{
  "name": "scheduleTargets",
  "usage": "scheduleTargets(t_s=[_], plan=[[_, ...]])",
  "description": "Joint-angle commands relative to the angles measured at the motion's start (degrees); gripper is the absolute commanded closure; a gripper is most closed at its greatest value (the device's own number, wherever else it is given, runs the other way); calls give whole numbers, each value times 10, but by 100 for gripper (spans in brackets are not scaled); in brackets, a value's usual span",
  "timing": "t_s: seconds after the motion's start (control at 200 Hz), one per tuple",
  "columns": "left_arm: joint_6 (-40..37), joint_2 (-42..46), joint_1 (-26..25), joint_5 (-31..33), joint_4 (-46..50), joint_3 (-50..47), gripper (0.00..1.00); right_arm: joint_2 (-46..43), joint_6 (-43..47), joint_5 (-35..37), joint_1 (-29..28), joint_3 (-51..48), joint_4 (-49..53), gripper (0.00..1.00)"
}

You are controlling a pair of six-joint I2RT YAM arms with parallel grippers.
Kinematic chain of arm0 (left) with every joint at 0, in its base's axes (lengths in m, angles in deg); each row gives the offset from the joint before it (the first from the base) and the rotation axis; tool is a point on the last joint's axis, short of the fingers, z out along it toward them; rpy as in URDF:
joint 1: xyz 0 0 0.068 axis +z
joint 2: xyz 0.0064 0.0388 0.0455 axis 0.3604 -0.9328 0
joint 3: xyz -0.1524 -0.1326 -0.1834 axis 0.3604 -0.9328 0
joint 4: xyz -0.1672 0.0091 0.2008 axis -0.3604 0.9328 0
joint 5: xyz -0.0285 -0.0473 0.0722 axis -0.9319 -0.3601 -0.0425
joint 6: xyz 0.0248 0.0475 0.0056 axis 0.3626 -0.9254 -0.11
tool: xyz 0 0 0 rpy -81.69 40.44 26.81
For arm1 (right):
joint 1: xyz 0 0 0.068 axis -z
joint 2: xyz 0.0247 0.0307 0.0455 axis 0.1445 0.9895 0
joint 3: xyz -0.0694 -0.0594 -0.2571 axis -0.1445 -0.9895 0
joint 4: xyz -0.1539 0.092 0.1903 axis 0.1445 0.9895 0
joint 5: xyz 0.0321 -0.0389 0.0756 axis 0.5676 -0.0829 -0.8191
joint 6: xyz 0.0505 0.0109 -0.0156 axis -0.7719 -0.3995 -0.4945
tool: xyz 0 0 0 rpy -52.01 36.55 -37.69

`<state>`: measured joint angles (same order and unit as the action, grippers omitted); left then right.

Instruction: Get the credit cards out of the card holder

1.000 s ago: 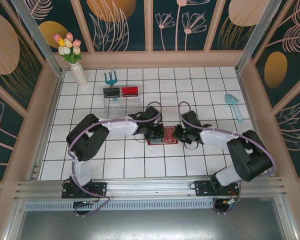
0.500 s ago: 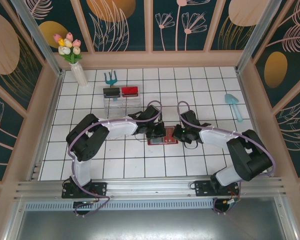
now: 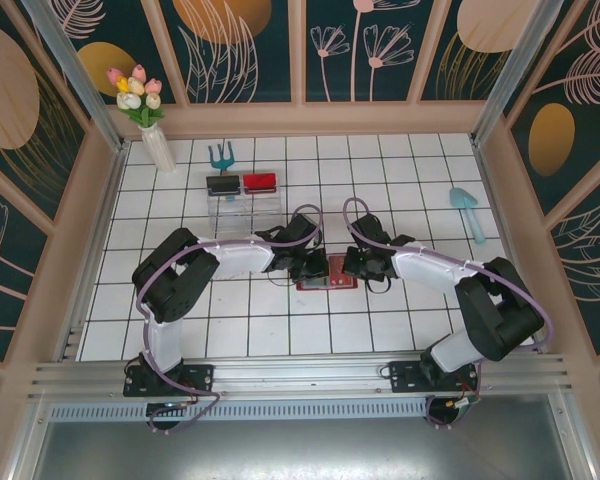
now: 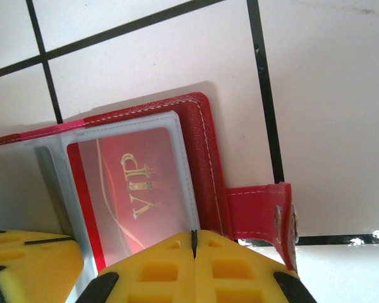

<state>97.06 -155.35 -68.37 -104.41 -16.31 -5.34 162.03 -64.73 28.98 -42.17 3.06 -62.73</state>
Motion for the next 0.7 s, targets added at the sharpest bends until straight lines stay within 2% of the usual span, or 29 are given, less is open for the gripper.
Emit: scheduleTargets(t_s=[0.0, 0.245, 0.47, 0.696], plan=[[3, 3, 4, 3, 2, -7, 92, 6, 12, 9, -4, 3, 19, 100], [3, 2, 3, 2, 4, -6, 91, 30, 15, -2, -1, -12, -7, 100], [7, 7, 3, -4, -9, -6, 83, 46, 10, -17, 0, -35, -26, 100], [12, -2, 3, -14, -22, -6, 82, 45, 4, -25, 0, -43, -34, 100]])
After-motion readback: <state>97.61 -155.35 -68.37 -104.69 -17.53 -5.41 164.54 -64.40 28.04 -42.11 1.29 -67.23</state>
